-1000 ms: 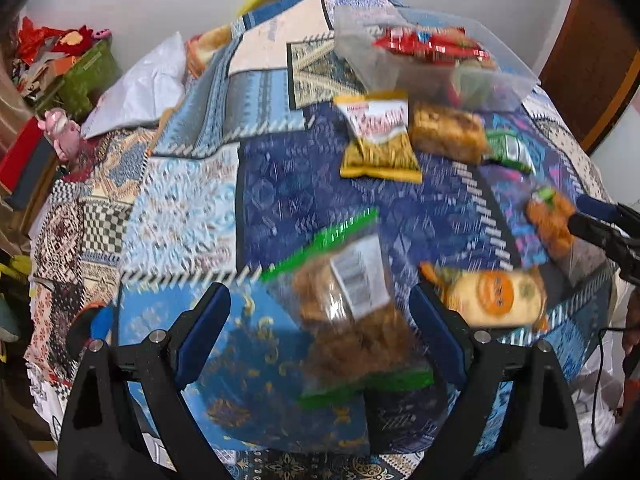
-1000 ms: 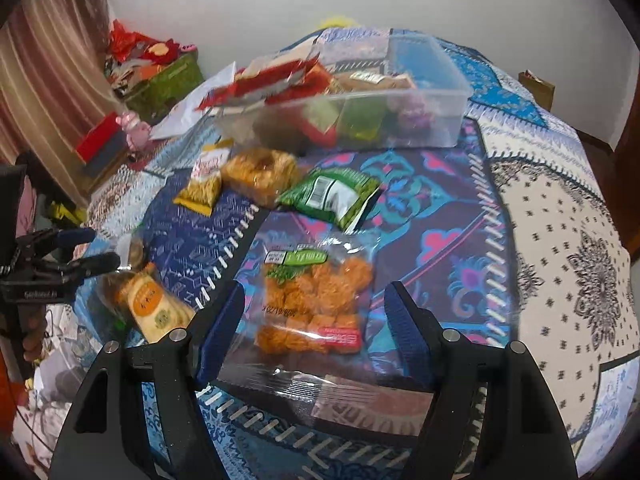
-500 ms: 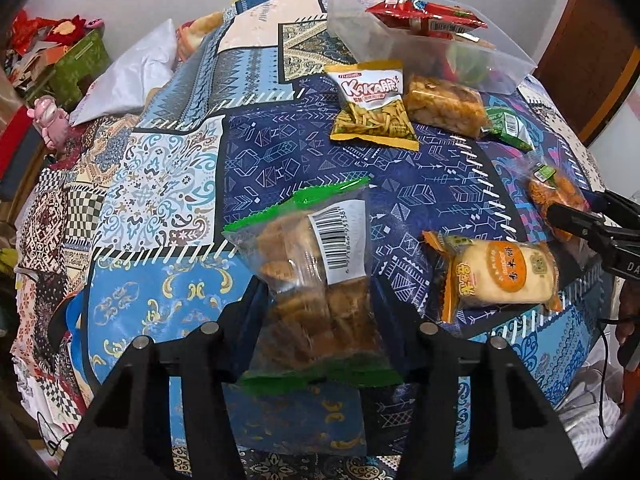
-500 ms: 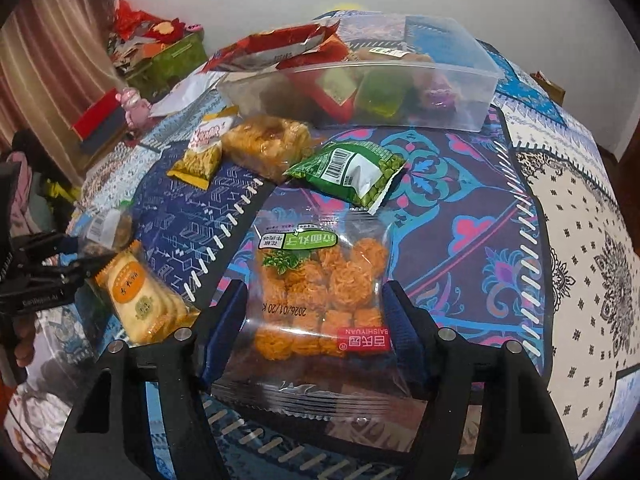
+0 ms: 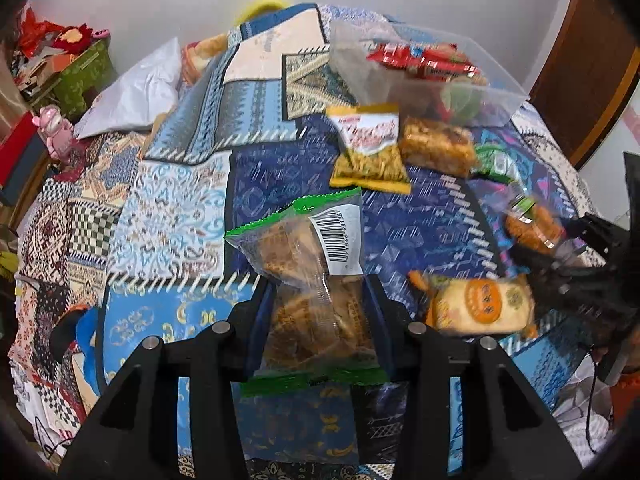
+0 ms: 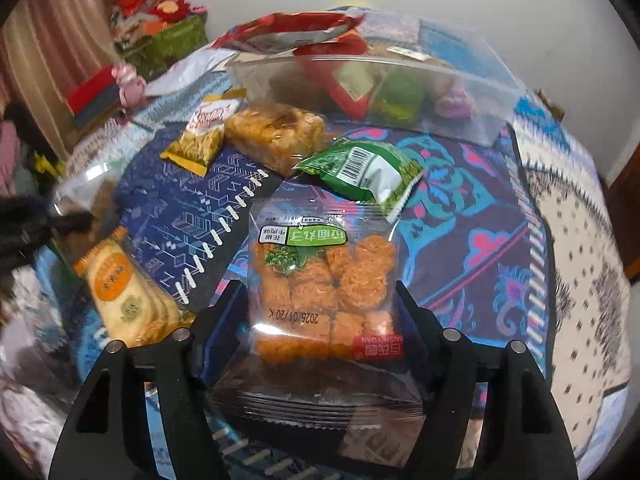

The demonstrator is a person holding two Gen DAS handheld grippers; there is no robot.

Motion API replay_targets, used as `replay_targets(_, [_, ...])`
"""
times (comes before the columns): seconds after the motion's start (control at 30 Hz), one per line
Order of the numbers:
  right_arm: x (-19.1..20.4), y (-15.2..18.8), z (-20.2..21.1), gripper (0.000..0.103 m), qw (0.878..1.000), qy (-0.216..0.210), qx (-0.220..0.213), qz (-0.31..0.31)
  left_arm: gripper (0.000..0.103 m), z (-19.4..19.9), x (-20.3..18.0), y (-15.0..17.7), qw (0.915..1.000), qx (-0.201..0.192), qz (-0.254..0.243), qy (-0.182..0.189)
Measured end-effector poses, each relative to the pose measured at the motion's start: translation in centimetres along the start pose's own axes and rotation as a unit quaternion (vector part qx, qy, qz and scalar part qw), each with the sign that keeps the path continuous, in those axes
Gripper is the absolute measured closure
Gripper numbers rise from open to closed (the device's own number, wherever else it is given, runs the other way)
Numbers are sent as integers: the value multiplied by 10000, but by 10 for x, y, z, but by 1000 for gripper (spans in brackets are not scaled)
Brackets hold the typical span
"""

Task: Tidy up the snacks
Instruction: 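Lift both held snack bags and carry them toward the clear box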

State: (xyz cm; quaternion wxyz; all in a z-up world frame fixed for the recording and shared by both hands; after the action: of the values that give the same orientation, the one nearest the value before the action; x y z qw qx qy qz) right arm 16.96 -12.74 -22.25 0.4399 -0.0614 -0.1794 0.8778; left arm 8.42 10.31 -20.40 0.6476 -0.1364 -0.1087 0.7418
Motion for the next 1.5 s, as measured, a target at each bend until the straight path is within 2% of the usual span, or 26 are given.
replay_targets(0.13, [-3, 2, 3, 48, 10000, -20, -82, -25, 61, 10, -7, -13, 9998, -160, -109, 53])
replay_targets(0.23, [-6, 3, 7, 49, 9999, -37, -139, -96, 69, 17, -15, -28, 9993, -274, -182, 150])
replay_targets(0.33, [-14, 4, 15, 50, 9994, -81, -270, -214, 69, 21, -25, -44, 9986, -340, -274, 288])
replay_targets(0.53, [-25, 5, 25, 50, 9982, -243, -406, -361, 68, 20, -26, -53, 9985, -384, -377, -76])
replay_targets(0.6, [-29, 6, 28, 50, 9978, -298, -433, -404, 63, 21, -16, -49, 9988, -349, -303, -165])
replay_targets(0.67, [-33, 7, 28, 50, 9971, -403, -436, -468, 43, 19, -4, -44, 9991, -294, -179, -247])
replay_targets(0.7, [-35, 7, 29, 50, 9966, -466, -445, -521, 41, 18, 6, -39, 9994, -242, -91, -237])
replay_targets(0.83, [-41, 6, 25, 50, 9942, -701, -417, -694, 41, -5, 32, -22, 9994, 296, 167, 12])
replay_targets(0.97, [-43, 6, 22, 50, 9934, -748, -383, -781, 41, -33, 38, -4, 9974, 669, 261, 107])
replay_targets(1.13, [-44, 7, 24, 49, 9935, -715, -363, -804, 39, -42, 31, -5, 9987, 405, 293, 133])
replay_targets(1.37, [-49, 9, 30, 49, 9926, -715, -421, -890, 53, -41, 37, -13, 9985, 11, 510, 174])
replay_targets(1.5, [-53, 8, 33, 49, 9921, -706, -471, -925, 55, -34, 34, -14, 9989, -38, 465, 53])
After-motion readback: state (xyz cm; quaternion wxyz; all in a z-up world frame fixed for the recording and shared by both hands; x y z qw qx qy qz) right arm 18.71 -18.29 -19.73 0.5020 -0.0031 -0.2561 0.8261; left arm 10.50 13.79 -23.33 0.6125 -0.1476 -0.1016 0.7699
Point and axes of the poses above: each gripper's, at about its wrist camera, not at the fingertips, and z roughly against the way its jaws point, x to its left, y to its underside, the point moved 1 cm from there along -z, roughly the way its jaws point, and after that the axes turned 11 degrees about x, right-handed, at the moved point
